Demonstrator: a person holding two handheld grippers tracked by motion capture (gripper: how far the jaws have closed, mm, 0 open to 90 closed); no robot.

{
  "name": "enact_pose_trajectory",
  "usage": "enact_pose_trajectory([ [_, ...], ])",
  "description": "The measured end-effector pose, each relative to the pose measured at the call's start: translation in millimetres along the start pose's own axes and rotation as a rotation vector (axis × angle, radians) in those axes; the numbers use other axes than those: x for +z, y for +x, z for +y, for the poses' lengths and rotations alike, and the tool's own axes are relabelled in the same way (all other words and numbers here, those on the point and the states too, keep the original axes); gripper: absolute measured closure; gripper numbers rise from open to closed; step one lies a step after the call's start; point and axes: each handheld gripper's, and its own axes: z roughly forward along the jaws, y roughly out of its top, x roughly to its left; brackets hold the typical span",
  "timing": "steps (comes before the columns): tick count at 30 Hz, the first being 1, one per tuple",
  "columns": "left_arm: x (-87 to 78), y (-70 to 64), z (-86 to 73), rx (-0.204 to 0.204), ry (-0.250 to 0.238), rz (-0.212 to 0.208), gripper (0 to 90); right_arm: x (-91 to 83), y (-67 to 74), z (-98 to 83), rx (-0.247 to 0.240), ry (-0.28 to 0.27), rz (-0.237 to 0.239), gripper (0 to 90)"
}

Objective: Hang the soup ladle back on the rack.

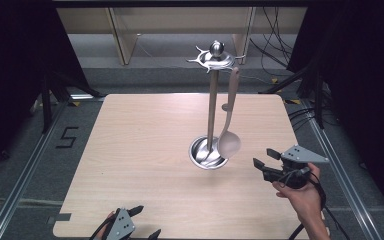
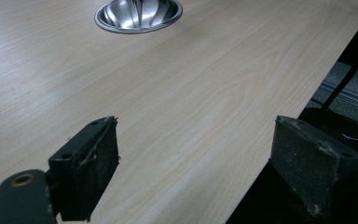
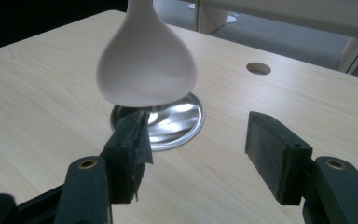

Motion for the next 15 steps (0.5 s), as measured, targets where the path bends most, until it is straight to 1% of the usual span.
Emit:
enact_pose_trajectory([
  [1, 0.0, 0.3, -0.2, 0.007, 0.003, 0.003, 14.7, -1.3, 1.1, -1.1, 0.015, 0.013, 0.001, 40.0],
  [2, 0.3, 0.1, -0.4, 0.001, 0.002, -0.002, 14.7, -1.0, 0.2, -3.0, 0.010, 0.007, 0.006, 39.9],
  [3, 0.5, -0.1, -0.5, 0.001, 0.000, -0.002, 14.7, -1.1, 0.4, -6.0, 0.013, 0.013, 0.005, 39.5],
  [4, 0.2, 0.3, -0.3, 0.006, 0.006, -0.002, 14.7, -1.1, 0.4, -6.0, 0.013, 0.013, 0.005, 39.5],
  [5, -0.2, 0.8, 0.0, 0.019, 0.011, 0.000, 14.7, -2.0, 0.4, -9.0, 0.017, 0.020, 0.000, 38.8],
  [6, 0.9, 0.2, -0.1, 0.012, -0.001, -0.003, 14.7, -2.0, 0.4, -9.0, 0.017, 0.020, 0.000, 38.8],
  [7, 0.3, 0.1, 0.1, 0.015, 0.002, -0.001, 14.7, -1.0, 0.3, -10.9, 0.018, 0.014, 0.005, 38.6],
  [8, 0.1, 0.7, 0.1, 0.021, 0.008, 0.003, 14.7, -3.3, 0.5, -11.9, 0.027, 0.037, 0.005, 38.2],
  [9, 0.0, 0.9, 0.2, 0.017, 0.014, -0.003, 14.7, -3.0, -0.9, -13.8, 0.006, 0.030, -0.005, 37.7],
  [10, 0.2, 0.9, 0.0, 0.015, 0.014, -0.003, 14.7, -3.0, -0.1, -15.5, 0.020, 0.039, 0.007, 36.9],
  [11, 0.1, 0.9, 0.0, 0.015, 0.014, -0.003, 14.7, -3.1, -0.2, -17.7, 0.013, 0.037, 0.002, 36.2],
  [12, 0.1, 0.8, 0.0, 0.014, 0.013, -0.003, 14.7, -3.2, 0.8, -19.1, 0.027, 0.046, 0.012, 35.5],
  [13, 0.1, 0.8, 0.0, 0.015, 0.014, -0.003, 14.7, -2.6, -0.2, -20.9, 0.006, 0.039, 0.013, 34.2],
  [14, 0.1, 0.8, 0.0, 0.015, 0.014, -0.003, 14.7, -3.6, 2.6, -23.0, 0.035, 0.044, 0.014, 33.3],
  [15, 0.1, 0.7, 0.0, 0.016, 0.014, -0.003, 14.7, -3.5, 2.3, -24.1, 0.026, 0.045, 0.020, 32.9],
])
